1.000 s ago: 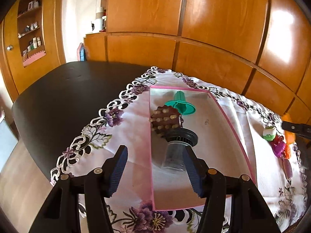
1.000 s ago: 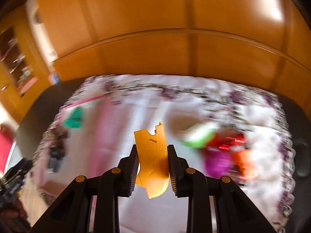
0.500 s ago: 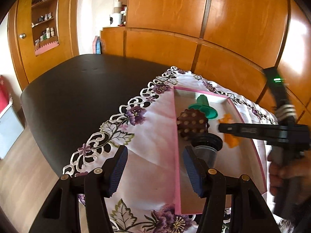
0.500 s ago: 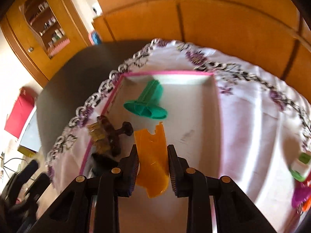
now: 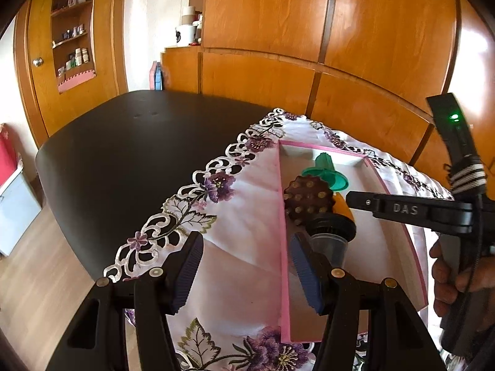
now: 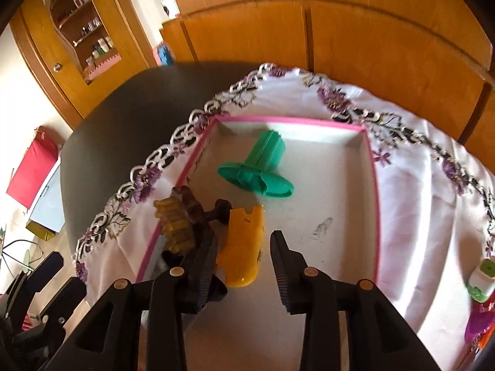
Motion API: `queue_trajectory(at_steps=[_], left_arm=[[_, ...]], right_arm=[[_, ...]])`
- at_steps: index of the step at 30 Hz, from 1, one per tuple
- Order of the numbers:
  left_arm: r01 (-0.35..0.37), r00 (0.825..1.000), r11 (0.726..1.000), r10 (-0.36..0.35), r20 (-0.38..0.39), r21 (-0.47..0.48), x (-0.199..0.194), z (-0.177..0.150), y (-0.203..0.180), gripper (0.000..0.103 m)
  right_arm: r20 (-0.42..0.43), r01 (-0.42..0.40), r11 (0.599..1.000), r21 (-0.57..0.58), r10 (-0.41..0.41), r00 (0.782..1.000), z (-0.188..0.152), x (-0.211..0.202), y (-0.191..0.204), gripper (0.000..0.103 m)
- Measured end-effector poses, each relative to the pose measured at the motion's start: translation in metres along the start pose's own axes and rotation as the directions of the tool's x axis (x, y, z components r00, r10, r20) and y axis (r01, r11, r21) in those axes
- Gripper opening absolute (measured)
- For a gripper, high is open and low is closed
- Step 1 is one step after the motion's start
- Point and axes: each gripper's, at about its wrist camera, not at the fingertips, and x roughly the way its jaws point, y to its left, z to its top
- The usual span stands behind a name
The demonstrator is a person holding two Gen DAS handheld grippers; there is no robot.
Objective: Organize rigid objects
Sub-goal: 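Carry the orange piece into the tray and release it with the right gripper, then grasp the lilac patterned egg with the left gripper while the right tool approaches the orange blocks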
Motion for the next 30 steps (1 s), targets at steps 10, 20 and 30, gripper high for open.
queue_trajectory(at_steps=[10,20,30], left_arm=[[0.019,0.999,0.998,-0.021,0.028,0.053,-0.015,-0.003,-0.018,0.060],[0.041,0.998,0.992,-0.047,0.044,0.121,-0.026,-0.005,-0.041,0.060],[0.083,0.995,0.967,-0.095,0.041,0.241,-0.031,-0.007,-0.082,0.060]], right_arm=[[0.105,0.059,0.998,0.004,-0.059,0.993,-0.018,-0.058,-0.019,0.035],[0.150,0.160,0.980,0.121,-0.177,0.973,-0.041,-0.120,-0.096,0.035],[0.134,0.317,0.900,0.298,-0.369,0.920,-0.089,-0.181,-0.201,0.035]])
